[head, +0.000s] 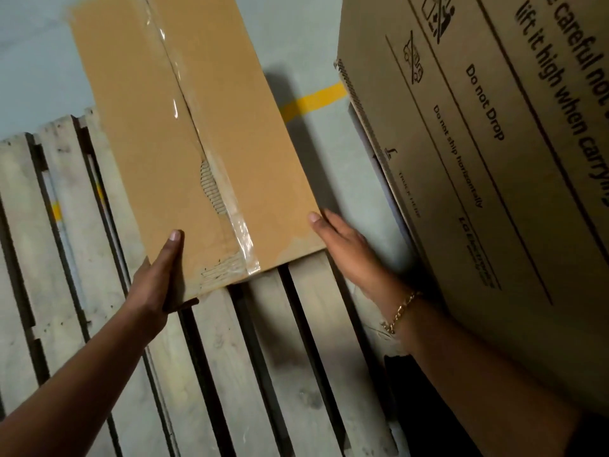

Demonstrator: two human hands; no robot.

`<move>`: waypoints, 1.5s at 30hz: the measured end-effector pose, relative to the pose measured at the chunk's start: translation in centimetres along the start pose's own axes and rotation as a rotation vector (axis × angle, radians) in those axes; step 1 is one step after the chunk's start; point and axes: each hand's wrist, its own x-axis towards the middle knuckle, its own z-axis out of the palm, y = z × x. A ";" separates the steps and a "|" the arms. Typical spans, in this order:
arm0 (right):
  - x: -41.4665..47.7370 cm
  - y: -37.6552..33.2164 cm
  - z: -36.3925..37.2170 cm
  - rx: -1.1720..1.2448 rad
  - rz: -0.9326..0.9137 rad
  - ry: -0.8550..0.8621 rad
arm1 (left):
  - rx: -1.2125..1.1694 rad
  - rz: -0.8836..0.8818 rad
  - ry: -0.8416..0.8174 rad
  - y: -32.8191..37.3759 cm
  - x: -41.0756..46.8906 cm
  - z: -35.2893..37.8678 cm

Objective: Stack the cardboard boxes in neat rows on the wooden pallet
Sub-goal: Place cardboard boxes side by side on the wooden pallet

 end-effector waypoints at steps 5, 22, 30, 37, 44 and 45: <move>2.6 -2.6 0.2 -0.005 -0.049 -0.029 | 0.010 0.060 -0.025 0.8 0.1 -0.2; 8.9 -8.5 0.9 -0.216 -0.093 -0.082 | -0.070 0.255 -0.033 3.8 3.1 -2.7; 6.2 -5.6 0.6 -0.112 -0.046 -0.120 | -0.061 0.226 -0.074 1.3 1.5 -3.0; 4.3 -3.6 0.3 -0.076 -0.045 -0.135 | -0.082 0.185 -0.067 -1.1 -0.2 -2.5; 3.5 -1.8 1.1 -0.077 -0.124 -0.087 | -0.097 0.170 -0.055 -1.7 0.1 -2.3; 3.5 -1.8 1.1 -0.081 -0.119 -0.083 | -0.096 0.161 -0.047 -1.7 0.1 -2.0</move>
